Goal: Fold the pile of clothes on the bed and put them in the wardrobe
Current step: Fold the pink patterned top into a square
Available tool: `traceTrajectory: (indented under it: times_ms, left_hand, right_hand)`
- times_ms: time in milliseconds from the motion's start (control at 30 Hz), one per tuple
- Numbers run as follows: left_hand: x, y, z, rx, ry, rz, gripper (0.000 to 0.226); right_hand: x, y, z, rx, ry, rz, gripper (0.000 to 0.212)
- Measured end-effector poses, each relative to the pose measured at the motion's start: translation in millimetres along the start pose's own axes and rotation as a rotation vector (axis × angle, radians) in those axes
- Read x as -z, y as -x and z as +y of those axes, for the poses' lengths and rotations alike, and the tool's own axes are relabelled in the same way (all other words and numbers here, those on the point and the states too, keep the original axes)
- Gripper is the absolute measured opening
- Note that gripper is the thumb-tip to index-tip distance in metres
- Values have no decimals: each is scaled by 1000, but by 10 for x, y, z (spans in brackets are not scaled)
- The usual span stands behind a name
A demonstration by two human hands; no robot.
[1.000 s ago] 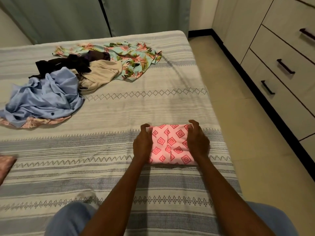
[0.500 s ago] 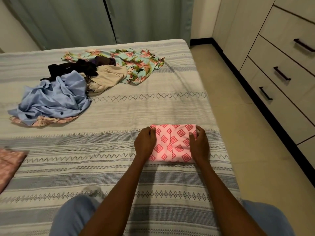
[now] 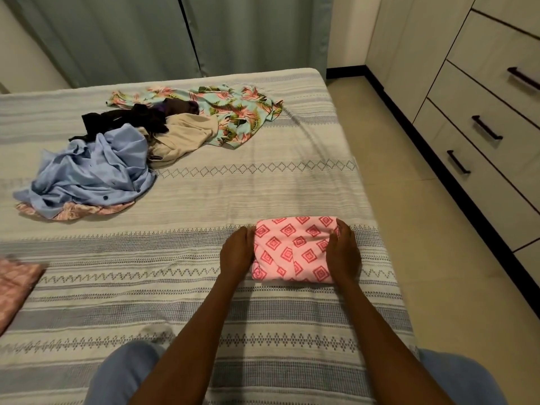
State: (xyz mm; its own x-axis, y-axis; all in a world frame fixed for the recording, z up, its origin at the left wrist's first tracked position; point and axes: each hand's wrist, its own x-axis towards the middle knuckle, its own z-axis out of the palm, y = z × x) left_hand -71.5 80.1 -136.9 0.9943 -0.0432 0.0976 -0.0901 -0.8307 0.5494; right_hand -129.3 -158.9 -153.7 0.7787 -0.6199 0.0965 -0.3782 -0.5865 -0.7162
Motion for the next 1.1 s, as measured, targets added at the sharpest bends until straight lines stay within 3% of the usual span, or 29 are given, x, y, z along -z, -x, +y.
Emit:
traceTrajectory:
  times_ms: [100,200,300,433,567,833,967,1100]
  left_hand:
    - [67,-91,136,51,131,-85,56]
    - [56,-243,244,98,107,-192,64]
    - [7,-324,280,104,71,-132,54]
    - [-10,-232,239,126,137,-37,58]
    - [50,-56,191,157,261,-97,65]
    - [100,670,0,144,476,-174,46]
    - [123,847,23,110,414,-208,45]
    - [165,900,18,112,395,-222,30]
  right_hand:
    - [52,-41,-15,-59,-38,-57,43]
    - [74,-110,-52,-116,-41,-94,46]
    - [70,-147,-71,-142,8,-52,35]
    - [85,-155,-47,-118,84,-53,33]
    - [150,-119,-5,-95,-13,-88,37]
    - [385,389,167,-175,-245,-5,22]
    - [493,638,264,-79,-164,-16,24]
    - [518,709,263,9,-68,-101,27]
